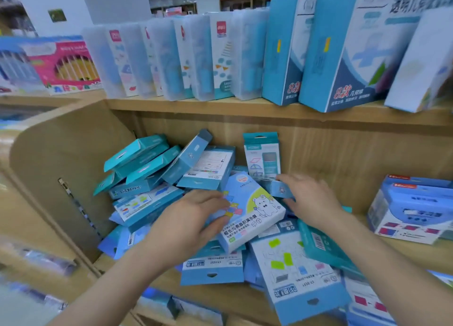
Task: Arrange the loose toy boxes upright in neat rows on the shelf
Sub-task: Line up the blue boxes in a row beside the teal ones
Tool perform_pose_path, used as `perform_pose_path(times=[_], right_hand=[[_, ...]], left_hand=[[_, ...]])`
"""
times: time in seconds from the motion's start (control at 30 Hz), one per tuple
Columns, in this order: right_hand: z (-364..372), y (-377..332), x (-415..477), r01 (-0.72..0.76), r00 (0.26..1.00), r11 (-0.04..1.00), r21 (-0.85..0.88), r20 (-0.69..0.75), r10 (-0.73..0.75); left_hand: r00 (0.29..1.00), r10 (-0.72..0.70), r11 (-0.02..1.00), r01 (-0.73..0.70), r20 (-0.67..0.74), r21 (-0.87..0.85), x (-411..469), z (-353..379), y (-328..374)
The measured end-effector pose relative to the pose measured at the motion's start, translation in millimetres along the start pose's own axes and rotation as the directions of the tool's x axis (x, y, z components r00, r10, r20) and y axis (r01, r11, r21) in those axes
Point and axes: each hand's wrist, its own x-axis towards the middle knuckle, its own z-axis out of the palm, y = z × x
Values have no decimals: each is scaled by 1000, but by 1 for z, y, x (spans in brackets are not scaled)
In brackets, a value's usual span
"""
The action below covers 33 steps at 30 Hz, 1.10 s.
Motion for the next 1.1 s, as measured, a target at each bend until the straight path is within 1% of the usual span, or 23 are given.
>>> perform_pose_path(times=[0.07,0.1,0.13,0.17,0.2,0.23,0.3,0.37,0.4,0.43,0.47,0.57,0.63,0.7,0.73,0.8,0.83,0.87,0.93,0.97,1.0,1.03,1.1], right_hand=[[-2,-4,-1,-33,997,999,-4,-74,32],[-8,-3,-3,-47,986,997,69,-157,57],[-17,-1,-5,-48,965,979,197,-245,97],[-28,1,-10,-25,935,933,358,-322,148],[-40,4,-15,18,908,853,522,-365,205],[-50,6,-22,70,888,742,666,-381,259],[-64,4,-35,153,878,482,862,-343,334],[-66,-4,-45,167,895,251,954,-253,367],[-65,-9,-49,151,906,138,979,-193,376],[-64,-15,-51,134,915,40,990,-139,378],[-63,-20,-53,118,922,-44,992,-93,377],[-63,-34,-58,67,939,-215,974,12,343],[-64,-39,-59,43,942,-265,963,50,333],[-64,-42,-60,33,932,-267,963,67,355],[-64,-44,-61,30,921,-250,968,70,383],[-63,-47,-63,36,889,-156,987,40,456],[-61,-48,-64,39,869,-73,997,2,495],[-60,-49,-66,32,845,38,999,-47,533],[-57,-48,-72,-15,807,302,953,-167,566],[-58,-48,-76,-54,798,407,912,-206,566],[-60,-49,-82,-97,796,489,867,-227,561],[-63,-51,-89,-142,806,548,824,-225,547],[-71,-58,-102,-229,840,627,744,-174,513]], left_hand=[[1000,8,1000,-8,19,6,0,0,-6],[1000,11,1000,-11,17,20,0,1,-7],[1000,20,999,-19,-5,33,2,2,-8],[999,20,999,-19,-35,35,4,2,-6],[997,18,1000,-17,-75,17,7,1,-5],[993,3,1000,-5,-120,-17,10,1,-2],[974,-57,988,23,-220,-154,16,-2,6],[959,-145,921,41,-243,-388,22,-7,20],[959,-187,856,51,-215,-515,25,-10,27],[966,-211,773,70,-151,-630,28,-11,32],[974,-206,705,84,-90,-704,32,-11,37],[996,-82,606,67,22,-793,37,-4,46],[994,-55,465,106,91,-879,35,-1,55],[989,-69,338,146,130,-930,32,2,63],[988,-89,303,150,129,-941,29,3,67],[986,-124,269,144,114,-952,23,11,72],[986,-130,257,136,106,-957,21,15,73],[986,-132,248,129,98,-960,19,17,75],[989,-133,270,101,67,-958,16,24,78],[991,-129,297,82,45,-951,15,27,79],[992,-127,325,65,24,-943,13,30,81],[992,-127,359,49,3,-932,12,33,83],[992,-125,427,37,-18,-903,8,40,92]])
